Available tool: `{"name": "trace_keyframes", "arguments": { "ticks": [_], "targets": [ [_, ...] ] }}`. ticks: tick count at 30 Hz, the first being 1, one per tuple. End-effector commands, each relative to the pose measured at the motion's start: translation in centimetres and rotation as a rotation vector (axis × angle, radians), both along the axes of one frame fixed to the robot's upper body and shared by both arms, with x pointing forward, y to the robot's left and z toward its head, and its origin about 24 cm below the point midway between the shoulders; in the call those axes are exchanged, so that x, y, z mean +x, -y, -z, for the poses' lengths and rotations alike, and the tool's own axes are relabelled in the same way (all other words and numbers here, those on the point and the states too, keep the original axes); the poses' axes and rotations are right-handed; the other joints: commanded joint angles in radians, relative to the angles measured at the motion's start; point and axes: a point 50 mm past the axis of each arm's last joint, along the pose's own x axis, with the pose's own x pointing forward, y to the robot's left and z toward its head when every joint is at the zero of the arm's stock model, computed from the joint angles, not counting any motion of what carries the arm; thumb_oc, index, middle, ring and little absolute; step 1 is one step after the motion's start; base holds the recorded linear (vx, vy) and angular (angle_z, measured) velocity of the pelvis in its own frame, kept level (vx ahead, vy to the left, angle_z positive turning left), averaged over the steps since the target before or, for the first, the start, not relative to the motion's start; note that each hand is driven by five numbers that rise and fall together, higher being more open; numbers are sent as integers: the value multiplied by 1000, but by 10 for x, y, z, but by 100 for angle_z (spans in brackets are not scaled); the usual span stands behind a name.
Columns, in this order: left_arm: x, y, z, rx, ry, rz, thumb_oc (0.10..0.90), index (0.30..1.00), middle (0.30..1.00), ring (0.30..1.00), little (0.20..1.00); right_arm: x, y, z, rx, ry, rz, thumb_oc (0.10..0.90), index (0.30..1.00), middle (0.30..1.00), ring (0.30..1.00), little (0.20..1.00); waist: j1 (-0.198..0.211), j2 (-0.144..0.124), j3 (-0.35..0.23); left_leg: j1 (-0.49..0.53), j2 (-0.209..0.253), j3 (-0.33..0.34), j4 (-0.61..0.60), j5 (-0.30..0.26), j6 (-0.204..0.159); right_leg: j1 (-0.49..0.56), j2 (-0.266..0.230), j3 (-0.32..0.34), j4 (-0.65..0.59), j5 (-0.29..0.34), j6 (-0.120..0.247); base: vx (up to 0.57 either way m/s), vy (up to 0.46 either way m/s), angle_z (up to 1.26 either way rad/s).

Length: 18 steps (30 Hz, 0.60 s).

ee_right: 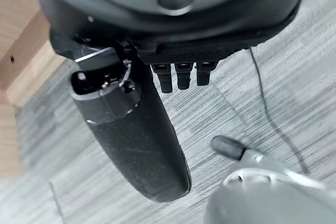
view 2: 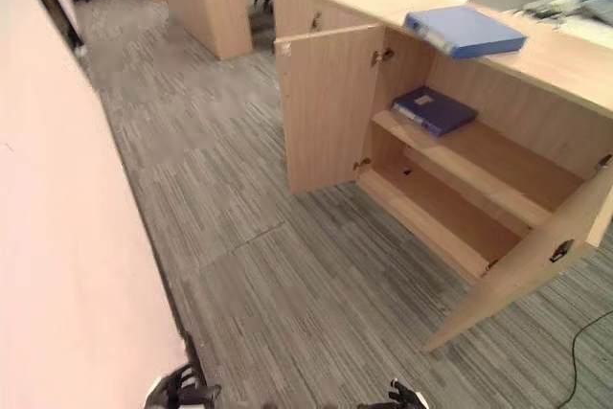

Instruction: Put the empty folder in the office cabinet

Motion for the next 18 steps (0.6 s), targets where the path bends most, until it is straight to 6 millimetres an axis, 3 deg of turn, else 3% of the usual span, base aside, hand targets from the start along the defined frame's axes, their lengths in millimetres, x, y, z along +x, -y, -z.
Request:
{"name": "trace_keyframes", "arguments": {
  "ticks": [1, 4, 6, 9, 14, 18],
  "targets": [
    [16, -6, -9, 10, 92, -27, 800, 900, 900, 900, 900, 16, 24, -13, -51, 89, 47, 800, 900, 900, 900, 900, 4, 12, 9, -37, 178, 8, 87, 24, -12, 141, 24, -21, -12, -155, 70, 148, -53, 3],
    [11, -6, -7, 9, 68, -31, 800, 900, 900, 900, 900, 14, 27, -13, -65, 72, 50, 800, 900, 900, 900, 900, 16, 11, 15, -61, 174, -2, -66, 34, 9, 155, 24, -27, -8, -163, 79, 184, 9, 3],
    [8, -8, -6, 17, 56, -32, 800, 900, 900, 900, 900, 14, 27, -13, -73, 69, 43, 800, 900, 900, 900, 900, 28, 23, 15, -68, 178, -44, -238, 102, 4, 166, 41, -13, 21, -197, 82, 242, 39, 16],
    [7, -14, -7, 29, 57, -52, 800, 900, 900, 900, 900, 21, 25, -14, -76, 82, 37, 800, 900, 900, 900, 900, 46, 27, 18, -96, 196, -59, -368, 122, 4, 176, 60, 15, 75, -253, 79, 235, 18, 13],
    [2, -25, -8, 56, 43, -79, 800, 900, 900, 900, 900, 29, 16, -13, -59, 100, 31, 800, 900, 900, 900, 900, 88, 20, 35, -161, 243, -55, -437, 132, 11, 213, 104, 94, 163, -360, 65, 343, 46, -51],
    [-9, -34, -5, 75, -6, -98, 800, 900, 900, 900, 900, 28, 7, -10, -41, 85, 11, 800, 900, 900, 900, 900, 119, 3, 13, -193, 249, -7, -439, 132, 23, 238, 104, 128, 157, -380, 81, 326, 166, -48]
  ]
}}
